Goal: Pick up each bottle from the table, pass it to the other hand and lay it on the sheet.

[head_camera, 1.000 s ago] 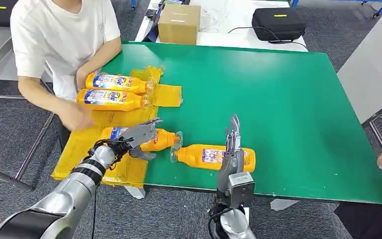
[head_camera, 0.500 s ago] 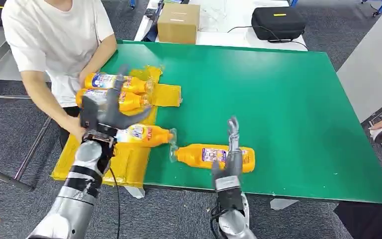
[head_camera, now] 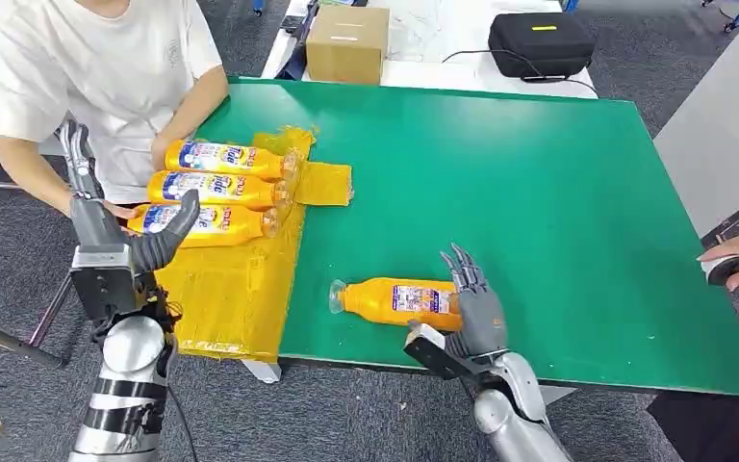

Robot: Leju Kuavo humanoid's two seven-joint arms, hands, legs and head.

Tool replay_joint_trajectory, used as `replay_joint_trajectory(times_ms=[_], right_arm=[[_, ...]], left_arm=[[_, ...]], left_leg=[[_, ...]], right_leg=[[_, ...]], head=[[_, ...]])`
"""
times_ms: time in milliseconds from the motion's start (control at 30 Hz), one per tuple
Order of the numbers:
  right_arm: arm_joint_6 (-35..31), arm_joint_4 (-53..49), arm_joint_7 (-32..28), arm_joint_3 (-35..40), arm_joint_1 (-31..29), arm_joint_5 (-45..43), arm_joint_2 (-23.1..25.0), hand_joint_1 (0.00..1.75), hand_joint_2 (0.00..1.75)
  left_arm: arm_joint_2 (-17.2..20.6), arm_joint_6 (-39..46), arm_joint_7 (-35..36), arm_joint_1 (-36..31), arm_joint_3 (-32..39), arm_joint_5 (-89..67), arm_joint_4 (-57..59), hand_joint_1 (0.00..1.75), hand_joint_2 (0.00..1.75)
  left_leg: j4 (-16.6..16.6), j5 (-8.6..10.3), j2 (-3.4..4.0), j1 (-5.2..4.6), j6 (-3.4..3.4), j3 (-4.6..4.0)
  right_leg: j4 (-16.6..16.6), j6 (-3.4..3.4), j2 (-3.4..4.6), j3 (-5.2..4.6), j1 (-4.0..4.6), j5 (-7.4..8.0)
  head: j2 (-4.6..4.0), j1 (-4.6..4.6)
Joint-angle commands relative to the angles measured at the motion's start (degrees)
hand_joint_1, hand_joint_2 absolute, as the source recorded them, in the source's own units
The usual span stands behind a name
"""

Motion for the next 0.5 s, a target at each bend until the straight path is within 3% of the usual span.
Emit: replay_joint_trajectory(times_ms=[33,233,500], right_arm=[[1.5,9.6,5.6,-1.5,-3.1,5.7,-1.7,0.0,1.75],[4.0,14.2,5.9,-1.8,-5.8,5.4,0.4,0.0,1.75],[6.0,19.7,10.9,-1.1,-10.5,6.2,3.1,0.0,1.75]], left_arm=[[-0.3,1.8,1.3,3.0,-2.2,-0.6,-1.2,0.0,1.75],[-0.9,1.3,2.4,2.9,-2.6,1.2,1.3,0.0,1.75],[-0.9,-0.7,5.9,2.9,-2.8,2.4,4.1,0.0,1.75]], left_leg=[[0.0,-0.11,0.07,0.03,-0.07,0.37],[0.0,-0.01,0.1,0.03,-0.04,0.15],[-0.1,-0.1,0.19,0.04,-0.09,0.42]], right_leg=[[0.0,-0.1,0.06,0.35,0.04,-0.09],[0.0,-0.05,0.08,0.13,0.03,0.01],[0.0,-0.11,0.16,0.33,0.04,-0.07]], head=[[0.0,0.0],[0.0,0.02],[0.0,0.0]])
